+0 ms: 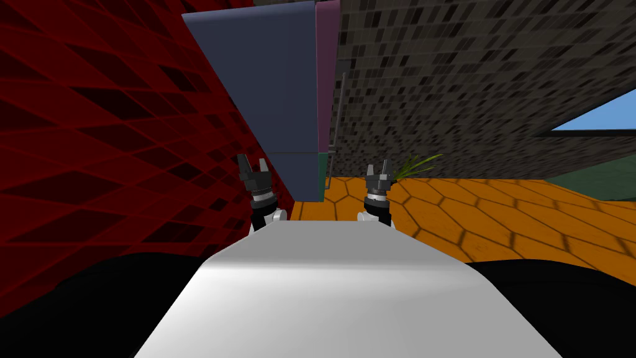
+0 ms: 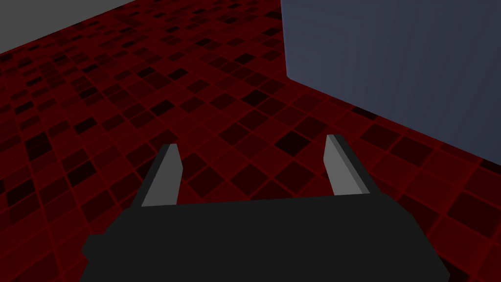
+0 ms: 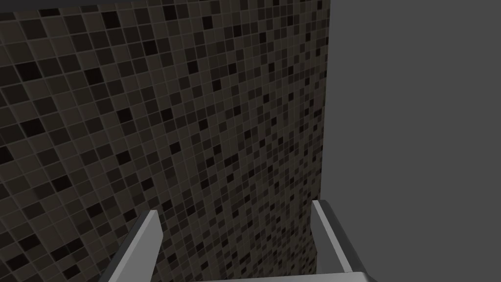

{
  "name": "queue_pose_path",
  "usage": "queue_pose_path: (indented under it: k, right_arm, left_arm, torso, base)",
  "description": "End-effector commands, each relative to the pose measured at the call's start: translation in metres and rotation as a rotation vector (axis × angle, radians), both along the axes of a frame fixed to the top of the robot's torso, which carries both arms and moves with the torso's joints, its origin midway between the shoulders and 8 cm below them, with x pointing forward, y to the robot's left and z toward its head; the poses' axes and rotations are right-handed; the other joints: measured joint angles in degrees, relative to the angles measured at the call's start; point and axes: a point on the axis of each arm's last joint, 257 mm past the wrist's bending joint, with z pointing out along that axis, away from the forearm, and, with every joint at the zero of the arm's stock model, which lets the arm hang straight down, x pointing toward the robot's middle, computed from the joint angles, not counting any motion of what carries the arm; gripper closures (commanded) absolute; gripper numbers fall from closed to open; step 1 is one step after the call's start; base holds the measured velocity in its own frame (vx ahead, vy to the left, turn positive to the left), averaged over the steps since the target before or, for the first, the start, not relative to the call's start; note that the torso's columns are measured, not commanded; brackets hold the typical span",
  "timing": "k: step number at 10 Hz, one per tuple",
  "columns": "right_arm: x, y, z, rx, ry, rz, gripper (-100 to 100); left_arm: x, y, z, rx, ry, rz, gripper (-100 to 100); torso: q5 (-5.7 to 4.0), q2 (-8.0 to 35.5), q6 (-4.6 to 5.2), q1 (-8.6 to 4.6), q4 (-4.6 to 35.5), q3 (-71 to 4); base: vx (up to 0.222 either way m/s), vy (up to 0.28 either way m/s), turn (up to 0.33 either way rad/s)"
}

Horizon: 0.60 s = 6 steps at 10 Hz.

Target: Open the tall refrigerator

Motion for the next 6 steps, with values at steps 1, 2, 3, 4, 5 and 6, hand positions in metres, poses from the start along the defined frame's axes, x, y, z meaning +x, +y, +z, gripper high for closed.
queue_pose_path:
  k: [1, 2, 3, 4, 5, 6]
  right_arm:
    - [0.0, 0.0, 0.0, 0.0, 0.0, 0.0, 0]
    - [0.0, 0.0, 0.0, 0.0, 0.0, 0.0, 0]
    - [0.0, 0.0, 0.0001, 0.0, 0.0, 0.0, 0]
    - [0.0, 0.0, 0.0001, 0.0, 0.0, 0.0, 0]
    - [0.0, 0.0, 0.0001, 0.0, 0.0, 0.0, 0]
    - [-0.0001, 0.0, 0.0001, 0.0, 0.0, 0.0, 0]
  left_arm:
    - [0.0, 0.0, 0.0, 0.0, 0.0, 0.0, 0]
    - [0.0, 0.0, 0.0, 0.0, 0.0, 0.0, 0]
    - [0.0, 0.0, 0.0001, 0.0, 0.0, 0.0, 0]
    - [0.0, 0.0, 0.0001, 0.0, 0.0, 0.0, 0]
    - [-0.0001, 0.0, 0.0001, 0.0, 0.0, 0.0, 0]
    - [-0.0001, 0.0, 0.0001, 0.0, 0.0, 0.0, 0]
  torso:
    - [0.0, 2.32, 0.0, 0.0, 2.35, -4.67]
    - [0.0, 5.97, 0.0, 0.0, 6.0, -12.0]
    - [0.0, 10.03, 0.0, 0.0, 10.06, -20.14]
    - [0.0, 14.22, 0.0, 0.0, 14.24, -28.5]
    - [0.0, 18.45, 0.0, 0.0, 18.46, -36.92]
    - [0.0, 22.69, 0.0, 0.0, 22.68, -45.36]
  base:
    - [0.0, 0.0, 0.0]
    - [0.0, 0.0, 0.0]
    - [0.0, 0.0, 0.0]
    - [0.0, 0.0, 0.0]
    - [0.0, 0.0, 0.0]
    - [0.0, 0.0, 0.0]
